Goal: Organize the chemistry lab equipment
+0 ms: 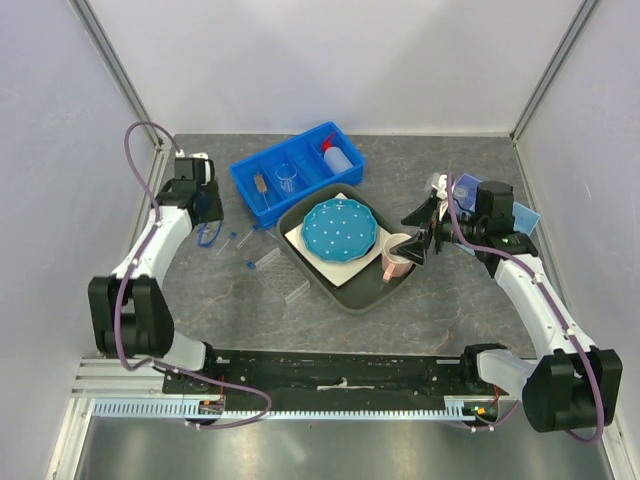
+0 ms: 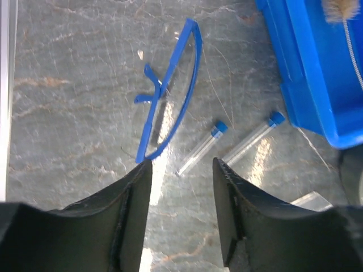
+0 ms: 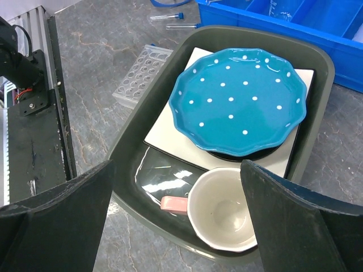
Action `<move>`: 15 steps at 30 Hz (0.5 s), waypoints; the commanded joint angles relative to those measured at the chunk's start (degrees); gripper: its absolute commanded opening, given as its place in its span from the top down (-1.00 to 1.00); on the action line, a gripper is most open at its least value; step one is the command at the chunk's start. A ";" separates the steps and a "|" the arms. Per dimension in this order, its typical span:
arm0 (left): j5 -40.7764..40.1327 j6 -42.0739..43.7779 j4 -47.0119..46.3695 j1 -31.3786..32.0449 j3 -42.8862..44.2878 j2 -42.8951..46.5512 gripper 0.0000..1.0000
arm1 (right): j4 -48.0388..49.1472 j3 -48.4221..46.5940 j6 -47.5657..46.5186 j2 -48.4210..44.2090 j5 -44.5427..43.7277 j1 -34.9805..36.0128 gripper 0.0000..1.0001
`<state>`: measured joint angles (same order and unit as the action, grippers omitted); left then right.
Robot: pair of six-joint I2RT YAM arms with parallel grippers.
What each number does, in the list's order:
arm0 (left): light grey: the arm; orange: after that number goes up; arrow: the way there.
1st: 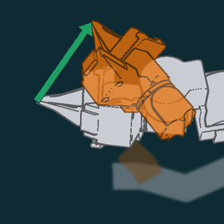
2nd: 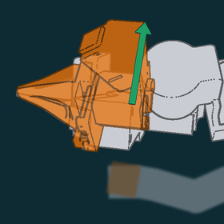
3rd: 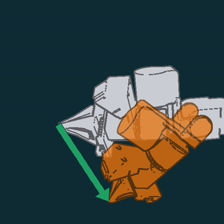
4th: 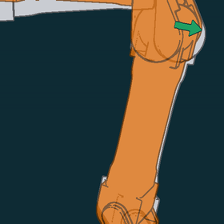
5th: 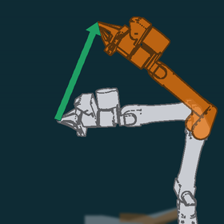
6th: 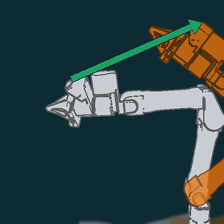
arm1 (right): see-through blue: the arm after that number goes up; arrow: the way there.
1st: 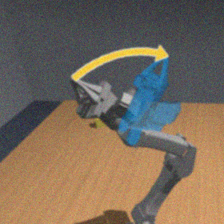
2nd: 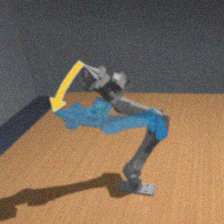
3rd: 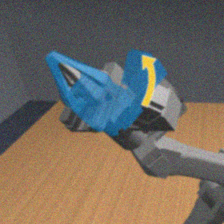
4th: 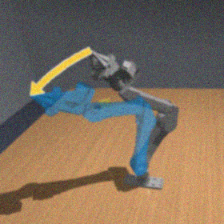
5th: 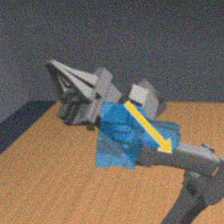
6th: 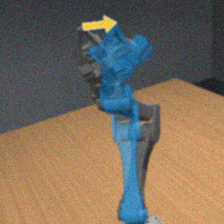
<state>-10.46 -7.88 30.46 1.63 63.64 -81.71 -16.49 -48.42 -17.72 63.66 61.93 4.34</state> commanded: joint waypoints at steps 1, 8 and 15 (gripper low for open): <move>-4.04 5.76 0.21 -0.48 5.88 -8.35 -0.01 | 2.25 -0.79 0.40 -1.61 3.28 0.06 -0.96; -6.85 7.79 0.66 -1.01 8.35 -15.31 0.06 | 1.99 -0.88 0.66 -1.34 3.81 -0.03 -0.96; -10.19 7.79 0.92 -0.93 9.49 -20.59 0.29 | 1.99 -0.71 0.31 -1.08 3.37 0.06 -0.96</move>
<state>-16.80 -2.24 31.42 0.91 70.19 -100.16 -16.36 -48.42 -17.10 63.26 63.22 4.34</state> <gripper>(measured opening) 0.379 0.982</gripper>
